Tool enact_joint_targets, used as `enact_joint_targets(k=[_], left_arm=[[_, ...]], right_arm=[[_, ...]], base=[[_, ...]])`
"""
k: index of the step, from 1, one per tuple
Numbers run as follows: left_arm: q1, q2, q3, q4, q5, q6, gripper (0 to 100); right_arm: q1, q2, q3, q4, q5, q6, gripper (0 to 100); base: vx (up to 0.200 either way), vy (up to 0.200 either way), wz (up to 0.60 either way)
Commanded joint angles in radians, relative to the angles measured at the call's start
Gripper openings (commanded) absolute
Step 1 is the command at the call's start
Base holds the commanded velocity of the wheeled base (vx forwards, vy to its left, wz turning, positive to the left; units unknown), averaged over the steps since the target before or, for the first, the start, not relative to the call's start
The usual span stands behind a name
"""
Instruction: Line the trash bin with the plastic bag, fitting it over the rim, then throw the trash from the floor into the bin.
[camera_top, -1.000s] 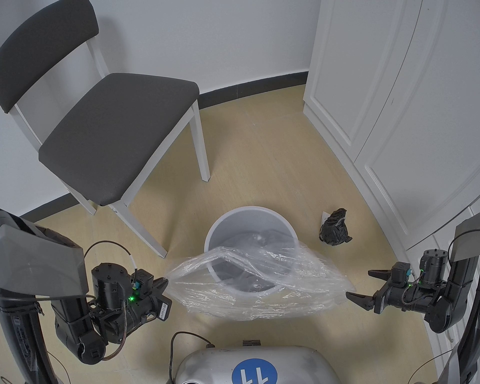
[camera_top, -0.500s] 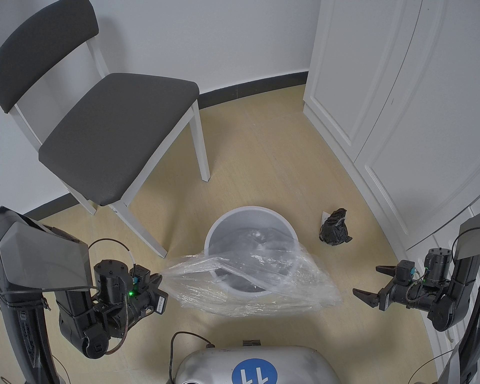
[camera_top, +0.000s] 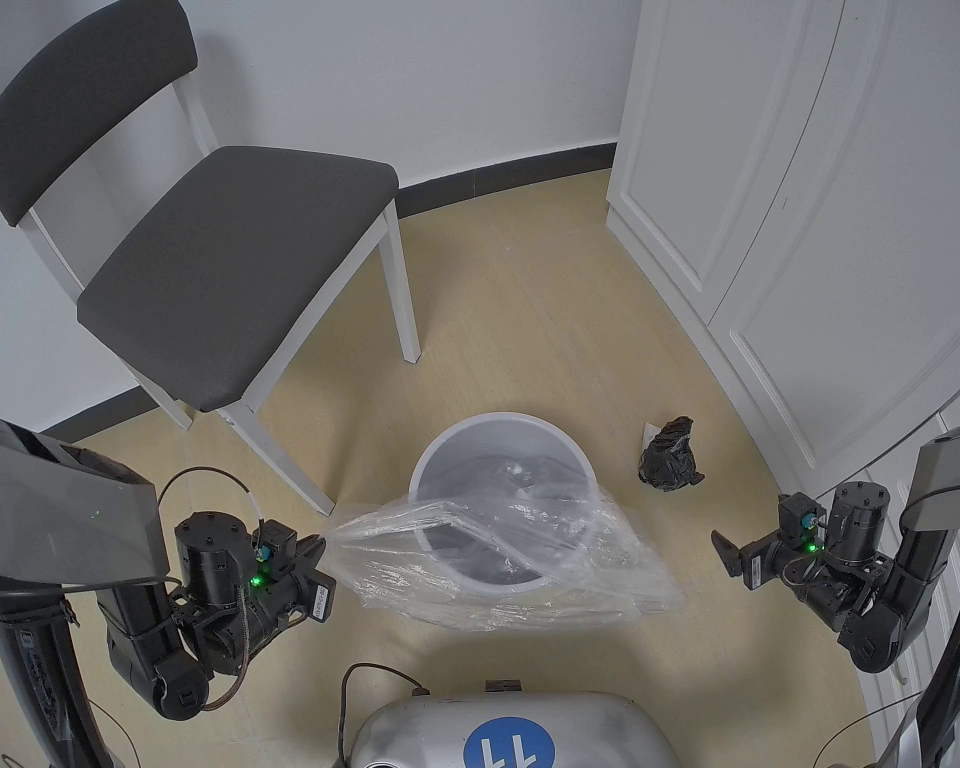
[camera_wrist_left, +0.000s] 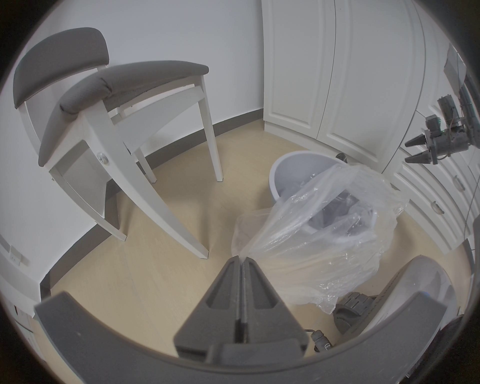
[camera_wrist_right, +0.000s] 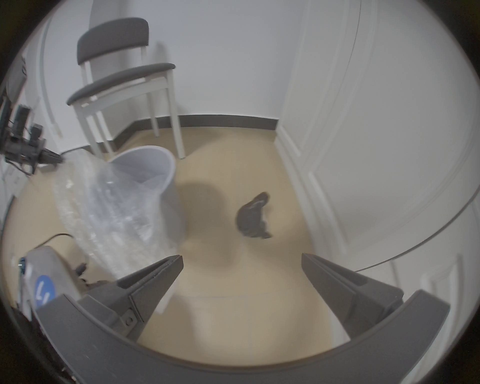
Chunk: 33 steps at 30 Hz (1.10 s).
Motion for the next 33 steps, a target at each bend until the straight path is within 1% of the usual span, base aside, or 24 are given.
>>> enact_joint_targets(k=[1,3,4,7,8,9,10,11,12,14,15,18,19,23,26,27,30,33], left_arm=[[-0.015,-0.064,0.016,0.0,0.002,-0.002,0],[-0.017,-0.066,0.01,0.0,0.002,0.0,0],[-0.018,-0.069,0.009,0.0,0.002,0.0,0],[-0.04,-0.086,0.012,0.0,0.002,0.0,0],[-0.04,-0.086,0.012,0.0,0.002,0.001,0],[-0.044,-0.092,0.015,0.0,0.002,0.001,0],[-0.046,-0.095,0.016,0.0,0.002,0.001,0],[-0.046,-0.095,0.016,0.0,0.002,0.001,0],[-0.057,-0.103,0.021,0.0,0.002,0.001,0],[-0.064,-0.113,0.023,0.0,0.002,0.0,0],[-0.064,-0.113,0.024,0.0,0.002,0.0,0],[-0.066,-0.112,0.023,0.001,0.002,0.001,0],[-0.067,-0.11,0.021,0.001,0.002,0.001,0],[-0.07,-0.095,0.013,0.001,0.002,0.0,0],[-0.07,-0.089,0.019,0.001,0.002,0.0,0],[-0.07,-0.09,0.023,0.001,0.002,0.0,100],[-0.073,-0.104,0.042,0.0,0.0,0.009,100],[-0.093,-0.156,0.07,0.001,-0.003,0.012,100]], right_arm=[[0.159,-0.11,-0.152,-0.019,-0.112,-0.085,100],[0.213,-0.13,-0.206,-0.019,-0.107,-0.128,100],[0.228,-0.144,-0.22,-0.019,-0.107,-0.156,100],[0.268,-0.197,-0.251,0.027,-0.098,-0.277,100],[0.271,-0.199,-0.254,0.027,-0.097,-0.282,100],[0.323,-0.205,-0.281,0.035,-0.084,-0.318,100],[0.351,-0.202,-0.295,0.035,-0.081,-0.331,100],[0.351,-0.202,-0.295,0.035,-0.081,-0.331,100],[0.411,-0.185,-0.309,0.024,-0.083,-0.345,100],[0.444,-0.151,-0.278,0.003,-0.09,-0.332,100],[0.449,-0.133,-0.24,-0.019,-0.087,-0.32,100],[0.443,-0.099,-0.151,-0.019,-0.08,-0.243,100],[0.443,-0.095,-0.152,-0.019,-0.078,-0.23,100],[0.426,-0.058,-0.226,-0.019,-0.063,-0.219,100],[0.426,-0.033,-0.223,-0.019,-0.061,-0.217,100],[0.426,-0.027,-0.217,-0.019,-0.061,-0.217,100],[0.431,-0.024,-0.2,-0.013,-0.057,-0.217,100],[0.458,-0.024,-0.165,0.035,-0.046,-0.217,100]], base=[[0.0,0.0,0.0],[0.0,0.0,0.0],[0.0,0.0,0.0],[0.0,0.0,0.0],[0.0,0.0,0.0],[0.0,0.0,0.0],[0.0,0.0,0.0],[0.0,0.0,0.0],[0.0,0.0,0.0],[0.0,0.0,0.0],[0.0,0.0,0.0],[0.0,0.0,0.0],[0.0,0.0,0.0],[0.0,0.0,0.0],[0.0,0.0,0.0],[0.0,0.0,0.0],[0.0,0.0,0.0],[0.0,0.0,0.0]])
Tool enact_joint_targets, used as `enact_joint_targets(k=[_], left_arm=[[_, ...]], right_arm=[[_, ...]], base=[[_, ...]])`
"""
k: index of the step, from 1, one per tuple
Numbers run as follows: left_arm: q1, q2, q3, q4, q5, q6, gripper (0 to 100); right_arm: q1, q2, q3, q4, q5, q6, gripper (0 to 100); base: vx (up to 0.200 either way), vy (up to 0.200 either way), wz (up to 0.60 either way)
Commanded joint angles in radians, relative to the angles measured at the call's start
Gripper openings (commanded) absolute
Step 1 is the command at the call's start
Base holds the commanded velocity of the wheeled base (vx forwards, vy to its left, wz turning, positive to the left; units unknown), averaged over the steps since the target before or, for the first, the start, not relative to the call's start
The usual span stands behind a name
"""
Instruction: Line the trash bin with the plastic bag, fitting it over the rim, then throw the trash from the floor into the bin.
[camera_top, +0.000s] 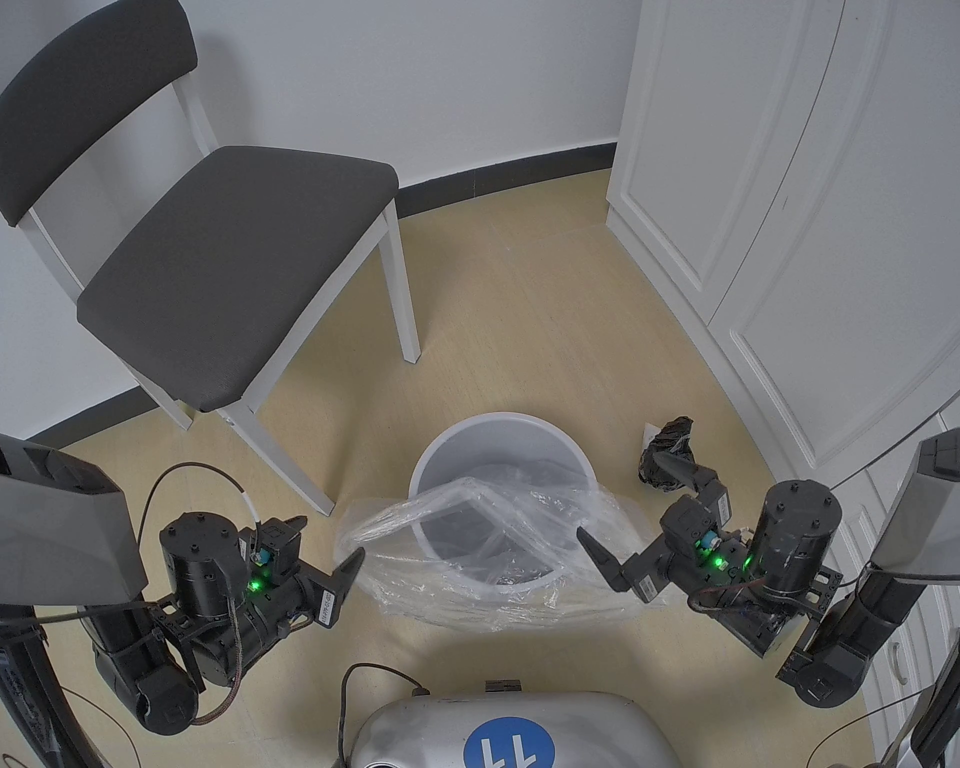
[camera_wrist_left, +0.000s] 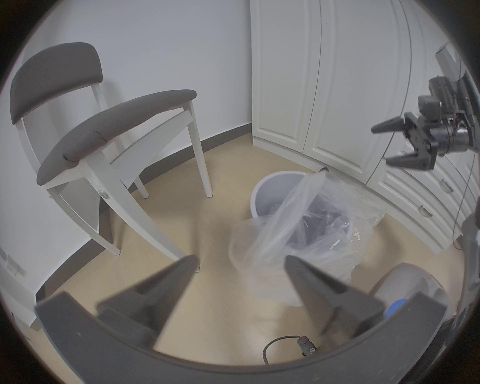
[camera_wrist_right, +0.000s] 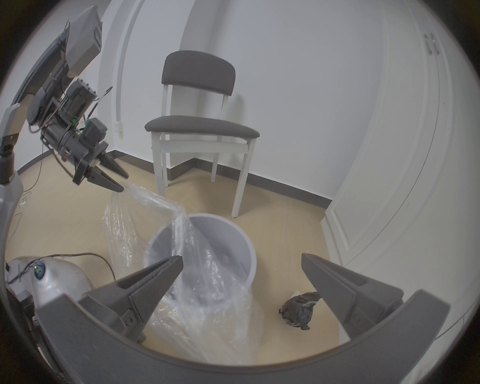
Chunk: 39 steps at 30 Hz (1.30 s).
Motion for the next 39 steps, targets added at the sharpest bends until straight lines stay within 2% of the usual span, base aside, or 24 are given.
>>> enact_joint_targets(k=[1,3,8,24,29,39], left_arm=[[-0.024,-0.071,0.047,0.0,-0.004,0.005,100],[-0.03,-0.096,0.066,0.0,-0.004,0.011,100],[-0.035,-0.152,0.115,0.001,-0.003,0.096,100],[-0.036,-0.155,0.115,0.001,-0.003,0.097,100],[-0.036,-0.157,0.116,0.0,-0.003,0.097,100],[-0.036,-0.157,0.116,0.0,-0.003,0.097,100]], right_arm=[[0.037,0.029,0.034,0.041,0.011,0.002,100],[0.045,0.032,0.037,0.048,0.011,0.003,100],[0.048,0.084,0.039,0.068,0.011,0.002,100],[0.079,0.232,-0.01,0.047,-0.007,0.005,100],[0.077,0.304,-0.05,-0.022,-0.035,0.023,100],[0.064,0.364,-0.098,-0.022,-0.039,0.026,100]], base=[[0.0,0.0,0.0],[0.0,0.0,0.0],[0.0,0.0,0.0],[0.0,0.0,0.0],[0.0,0.0,0.0],[0.0,0.0,0.0]])
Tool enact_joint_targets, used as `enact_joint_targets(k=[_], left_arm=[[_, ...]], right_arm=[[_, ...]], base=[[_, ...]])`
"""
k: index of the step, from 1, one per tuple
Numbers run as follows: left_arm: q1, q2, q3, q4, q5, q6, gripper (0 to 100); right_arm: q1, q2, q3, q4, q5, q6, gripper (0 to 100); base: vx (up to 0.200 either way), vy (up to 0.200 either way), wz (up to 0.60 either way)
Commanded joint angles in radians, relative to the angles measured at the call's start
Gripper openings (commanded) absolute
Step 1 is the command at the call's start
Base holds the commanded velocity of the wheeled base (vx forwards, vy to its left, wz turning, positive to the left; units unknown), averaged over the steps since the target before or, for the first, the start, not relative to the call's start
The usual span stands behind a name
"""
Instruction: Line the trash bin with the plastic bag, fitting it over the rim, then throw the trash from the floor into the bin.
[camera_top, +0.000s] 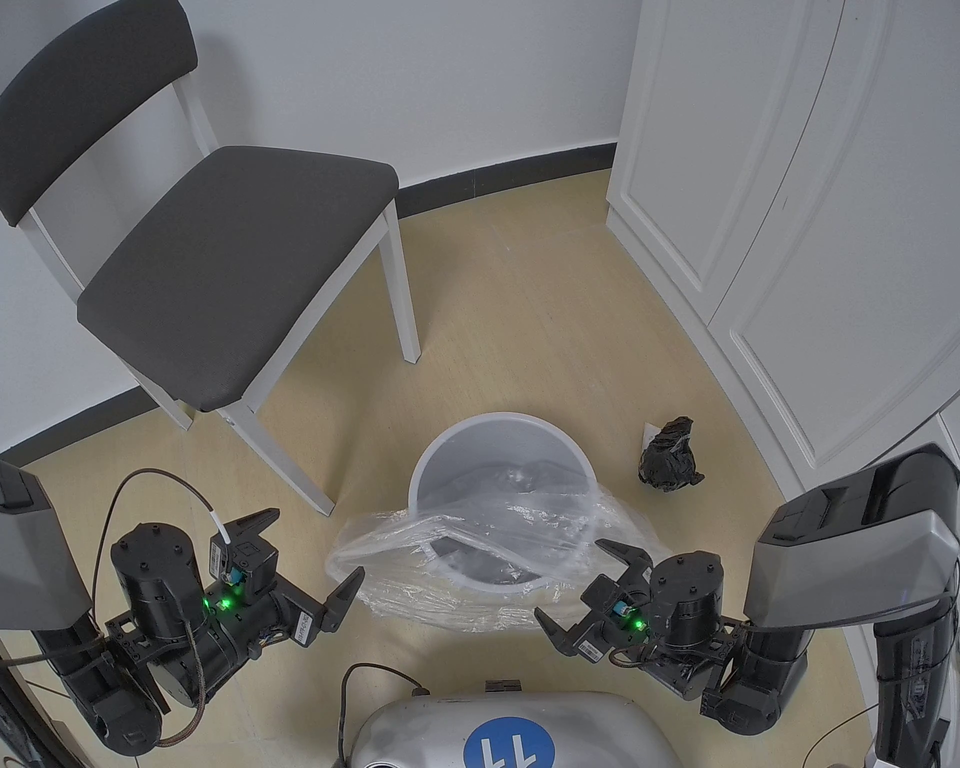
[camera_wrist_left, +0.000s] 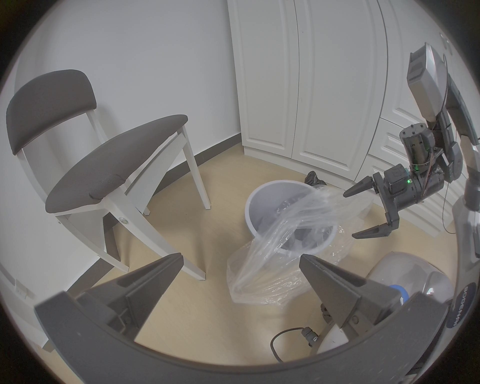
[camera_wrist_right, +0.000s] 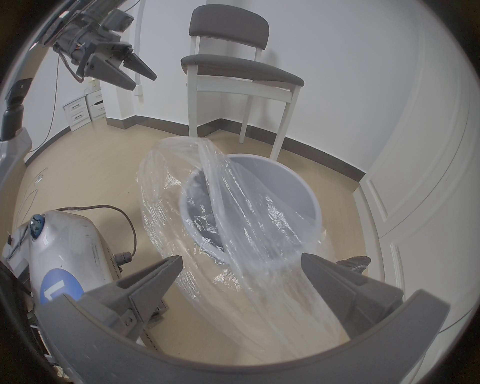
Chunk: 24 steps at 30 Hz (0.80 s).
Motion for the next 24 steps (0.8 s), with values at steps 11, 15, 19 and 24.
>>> enact_joint_targets(k=[11,15,19,24], left_arm=[[0.003,0.002,-0.002,0.001,0.0,0.001,100],[0.006,0.001,-0.002,0.001,0.0,0.001,100],[0.006,0.01,-0.011,0.001,0.002,0.001,100],[0.006,0.007,-0.016,0.001,0.002,0.001,100]], right_arm=[[-0.012,0.027,-0.066,-0.018,-0.015,0.042,0],[-0.032,0.011,-0.107,-0.018,-0.015,0.048,0],[-0.03,-0.009,-0.212,-0.018,-0.058,0.125,0],[-0.044,0.027,-0.373,-0.018,-0.143,0.183,0]], base=[[0.0,0.0,0.0],[0.0,0.0,0.0],[0.0,0.0,0.0],[0.0,0.0,0.0]])
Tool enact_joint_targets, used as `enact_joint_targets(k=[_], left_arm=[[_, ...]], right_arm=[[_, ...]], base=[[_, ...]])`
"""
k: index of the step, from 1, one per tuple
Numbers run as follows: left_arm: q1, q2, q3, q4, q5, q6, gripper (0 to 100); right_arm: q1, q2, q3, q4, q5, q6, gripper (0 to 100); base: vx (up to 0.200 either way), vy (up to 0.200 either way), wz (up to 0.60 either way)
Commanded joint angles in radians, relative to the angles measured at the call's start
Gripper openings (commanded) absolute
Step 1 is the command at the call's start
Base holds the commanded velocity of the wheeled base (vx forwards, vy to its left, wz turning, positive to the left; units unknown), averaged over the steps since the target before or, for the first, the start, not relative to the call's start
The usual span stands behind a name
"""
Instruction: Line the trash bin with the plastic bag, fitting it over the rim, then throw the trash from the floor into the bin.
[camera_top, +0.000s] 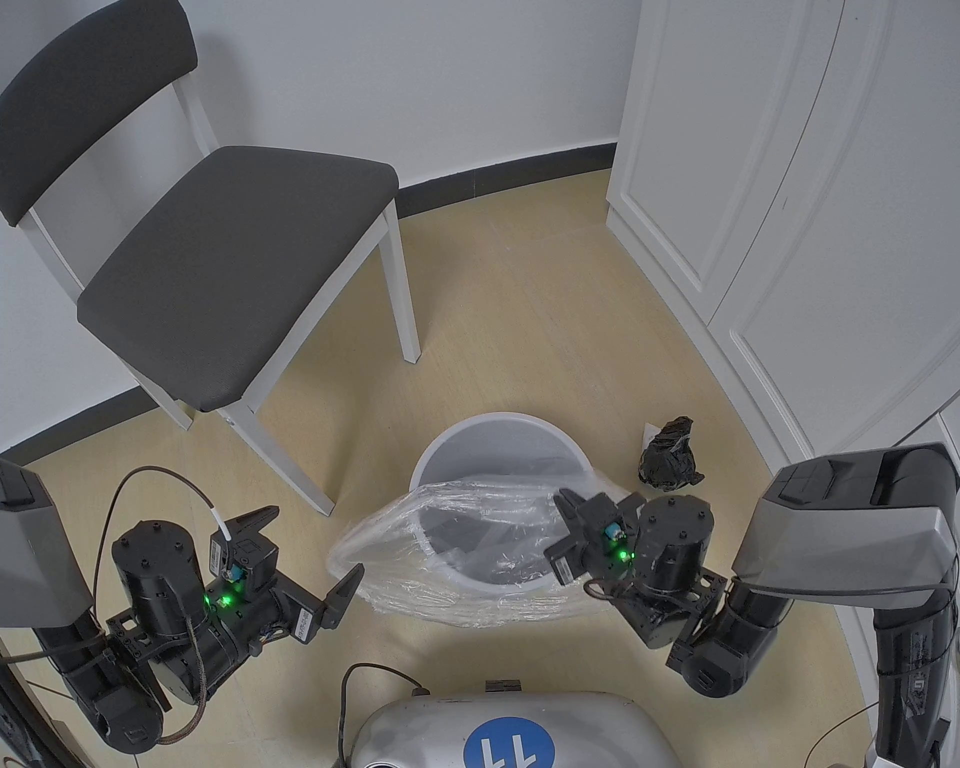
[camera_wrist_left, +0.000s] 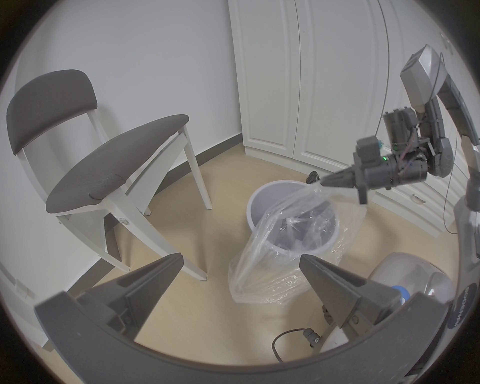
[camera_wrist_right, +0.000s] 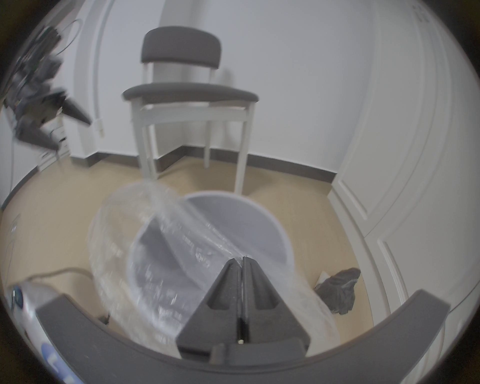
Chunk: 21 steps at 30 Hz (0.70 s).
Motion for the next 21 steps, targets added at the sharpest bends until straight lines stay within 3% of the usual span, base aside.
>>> enact_joint_targets(k=[1,8,14,21], left_arm=[[0.0,0.003,-0.006,-0.001,0.002,0.0,100],[0.0,0.008,-0.005,-0.001,0.002,0.0,100],[0.0,0.008,-0.005,-0.001,0.002,0.0,100],[-0.001,0.008,-0.005,-0.002,0.002,-0.001,100]], right_arm=[[-0.017,0.034,-0.167,-0.018,-0.06,0.052,0],[-0.04,0.183,-0.491,-0.018,-0.134,0.114,0],[-0.066,0.286,-0.739,-0.018,-0.145,0.146,0],[-0.064,0.33,-0.807,-0.018,-0.14,0.169,0]], base=[[0.0,0.0,0.0],[0.0,0.0,0.0],[0.0,0.0,0.0],[0.0,0.0,0.0]])
